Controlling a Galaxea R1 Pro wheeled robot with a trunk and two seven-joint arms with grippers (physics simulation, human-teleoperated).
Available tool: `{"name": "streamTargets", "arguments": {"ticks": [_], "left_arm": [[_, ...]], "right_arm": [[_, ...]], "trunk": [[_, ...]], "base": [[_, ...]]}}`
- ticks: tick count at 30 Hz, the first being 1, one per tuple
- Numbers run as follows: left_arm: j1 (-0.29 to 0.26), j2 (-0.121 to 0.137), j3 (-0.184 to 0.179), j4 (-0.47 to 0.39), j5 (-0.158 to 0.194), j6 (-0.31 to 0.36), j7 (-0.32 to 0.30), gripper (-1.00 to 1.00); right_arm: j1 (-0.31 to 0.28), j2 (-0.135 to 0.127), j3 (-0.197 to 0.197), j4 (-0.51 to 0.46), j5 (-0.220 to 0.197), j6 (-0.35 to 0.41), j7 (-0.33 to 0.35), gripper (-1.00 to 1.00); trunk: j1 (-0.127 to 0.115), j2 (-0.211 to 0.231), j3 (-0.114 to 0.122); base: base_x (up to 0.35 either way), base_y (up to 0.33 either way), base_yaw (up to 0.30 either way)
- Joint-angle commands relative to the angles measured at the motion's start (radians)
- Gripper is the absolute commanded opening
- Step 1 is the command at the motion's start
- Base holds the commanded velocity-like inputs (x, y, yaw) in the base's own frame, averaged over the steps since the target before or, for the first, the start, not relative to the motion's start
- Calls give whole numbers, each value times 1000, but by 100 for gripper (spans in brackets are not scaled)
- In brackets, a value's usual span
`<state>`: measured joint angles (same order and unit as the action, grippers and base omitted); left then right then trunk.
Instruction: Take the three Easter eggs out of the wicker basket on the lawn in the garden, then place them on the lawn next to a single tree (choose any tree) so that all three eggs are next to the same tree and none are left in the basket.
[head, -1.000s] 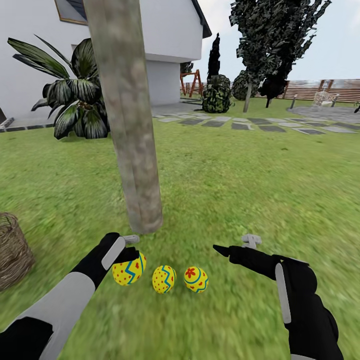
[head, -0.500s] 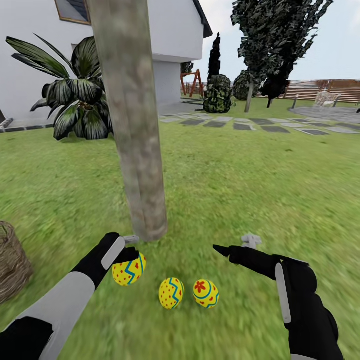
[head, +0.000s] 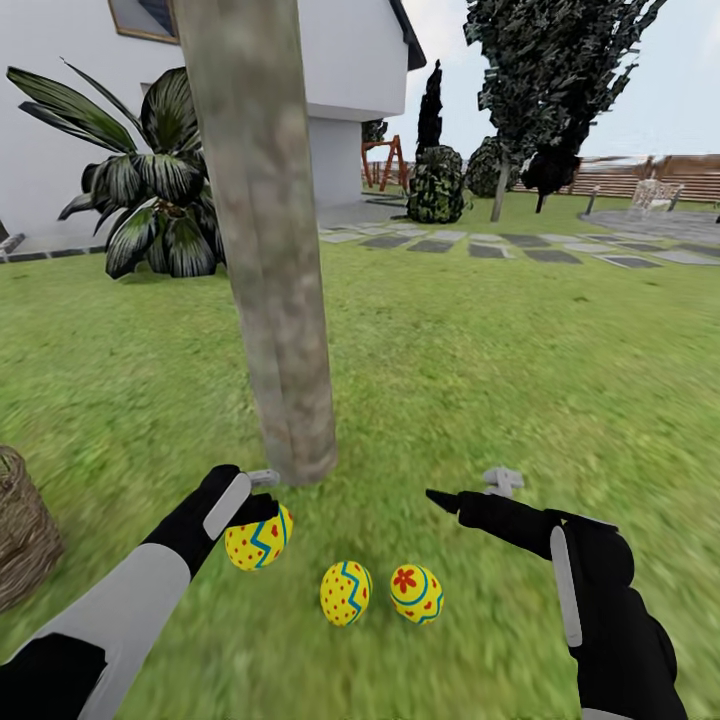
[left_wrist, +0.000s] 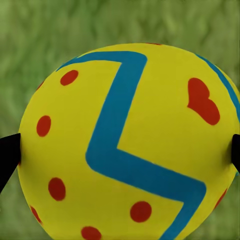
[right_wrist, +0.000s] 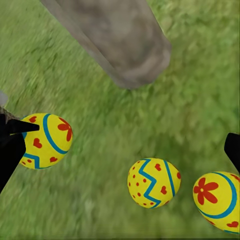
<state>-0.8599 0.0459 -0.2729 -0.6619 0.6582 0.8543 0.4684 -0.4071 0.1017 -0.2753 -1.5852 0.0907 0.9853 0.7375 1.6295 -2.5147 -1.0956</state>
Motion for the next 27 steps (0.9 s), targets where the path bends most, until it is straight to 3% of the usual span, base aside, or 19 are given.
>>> {"name": "streamTargets", "arguments": {"ticks": [1, 27], "left_arm": [[-1, 2, -4, -1, 11, 0, 7, -100], [-1, 3, -11, 7, 6, -128, 5, -100]], "right_arm": [[-1, 1, -2, -1, 9, 4, 10, 100], [1, 1, -1, -1, 9, 1, 11, 100]], "trunk": [[0, -1, -5], [12, -7, -105]], "base": [[0, 0, 0], [0, 0, 0]]}}
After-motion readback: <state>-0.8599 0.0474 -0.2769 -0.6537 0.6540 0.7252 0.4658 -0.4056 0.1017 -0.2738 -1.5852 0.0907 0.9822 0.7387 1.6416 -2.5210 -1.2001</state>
